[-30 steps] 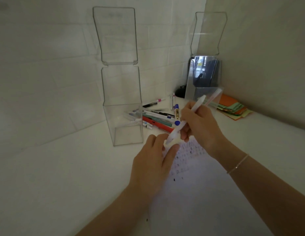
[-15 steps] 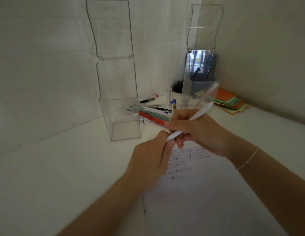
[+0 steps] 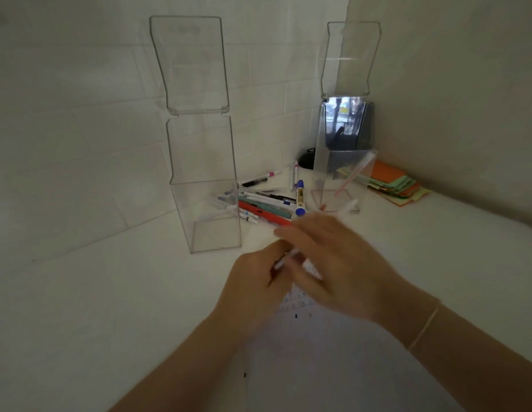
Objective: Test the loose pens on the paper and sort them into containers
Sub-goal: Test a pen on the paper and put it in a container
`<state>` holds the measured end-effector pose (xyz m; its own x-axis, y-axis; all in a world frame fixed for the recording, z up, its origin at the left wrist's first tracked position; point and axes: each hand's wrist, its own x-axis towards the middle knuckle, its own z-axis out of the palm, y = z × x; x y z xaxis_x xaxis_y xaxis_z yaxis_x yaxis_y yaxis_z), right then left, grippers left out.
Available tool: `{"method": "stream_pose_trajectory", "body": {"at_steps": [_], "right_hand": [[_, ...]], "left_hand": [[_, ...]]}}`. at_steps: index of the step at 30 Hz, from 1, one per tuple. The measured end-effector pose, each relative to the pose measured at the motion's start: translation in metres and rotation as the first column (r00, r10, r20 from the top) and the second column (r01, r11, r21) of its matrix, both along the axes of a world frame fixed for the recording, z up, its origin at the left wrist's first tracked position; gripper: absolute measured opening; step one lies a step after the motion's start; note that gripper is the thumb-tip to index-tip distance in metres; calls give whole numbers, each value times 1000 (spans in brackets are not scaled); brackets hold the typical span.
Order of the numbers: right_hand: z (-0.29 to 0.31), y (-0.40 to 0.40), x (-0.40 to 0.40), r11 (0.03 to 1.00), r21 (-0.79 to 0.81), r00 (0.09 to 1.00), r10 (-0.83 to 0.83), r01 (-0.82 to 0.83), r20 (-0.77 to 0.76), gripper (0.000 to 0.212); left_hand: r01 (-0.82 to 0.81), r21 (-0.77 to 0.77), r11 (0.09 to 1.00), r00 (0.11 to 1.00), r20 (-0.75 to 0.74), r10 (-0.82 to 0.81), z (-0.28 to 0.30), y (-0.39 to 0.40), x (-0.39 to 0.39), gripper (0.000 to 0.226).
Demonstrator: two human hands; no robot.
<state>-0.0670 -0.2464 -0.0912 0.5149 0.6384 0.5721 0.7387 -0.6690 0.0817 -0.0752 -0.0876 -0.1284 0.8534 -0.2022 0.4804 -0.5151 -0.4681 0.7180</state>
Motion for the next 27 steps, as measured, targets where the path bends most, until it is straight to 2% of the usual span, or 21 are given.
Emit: {"method": "stream_pose_trajectory", "body": {"at_steps": [1,3,4,5,6,7,8,10,12,15,18,21,23,25,27], "right_hand": [[-1,6,-1,997,-61,994,-41,35,-104,38],[6,17,-1,974,6,947,-218,225,-235,53],[11,19,2,930,128,901,-289,344,-323,57],[18,17,8,821,318,809,-263,475,-526,57],[28,11,14,634,505,673,-35,586,-739,56],[39,5,21,437,595,524,284,675,-803,54],[46,-2,25,301,620,424,514,725,-746,54],[47,-12,28,172,629,340,719,758,-607,48],[47,-17,29,86,617,330,783,782,-527,39],[43,-20,28,-34,613,328,867,789,-374,30],[39,-22,27,-61,615,342,872,786,-351,44],[38,-21,29,-26,646,445,745,763,-496,47],[37,-23,29,38,649,480,641,760,-599,46],[34,-29,28,140,622,422,621,770,-661,52],[30,-30,23,234,609,334,663,758,-670,40]], "left_hand": [[20,-75,997,999,-45,-24,1,-3,-3,15],[2,-268,963,983,-177,-51,4,-7,-6,13],[-26,-325,945,971,-231,-53,6,-7,-6,7],[-60,-304,951,967,-253,-20,6,-3,-3,8],[-67,-203,977,971,-240,17,4,3,1,12],[-30,-62,998,978,-208,17,2,10,6,11],[44,69,997,981,-190,-30,0,18,10,9],[220,259,941,965,-201,-170,-6,29,17,23],[296,393,870,948,-229,-219,-11,32,22,39],[246,516,821,967,-188,-172,-16,27,22,46],[207,547,811,978,-132,-161,-17,19,17,50],[222,533,817,975,-138,-176,-14,9,17,44],[252,508,824,967,-172,-190,-12,6,21,34],[288,450,845,953,-224,-206,-11,6,26,27],[315,386,867,934,-286,-213,-10,9,31,27]]}}
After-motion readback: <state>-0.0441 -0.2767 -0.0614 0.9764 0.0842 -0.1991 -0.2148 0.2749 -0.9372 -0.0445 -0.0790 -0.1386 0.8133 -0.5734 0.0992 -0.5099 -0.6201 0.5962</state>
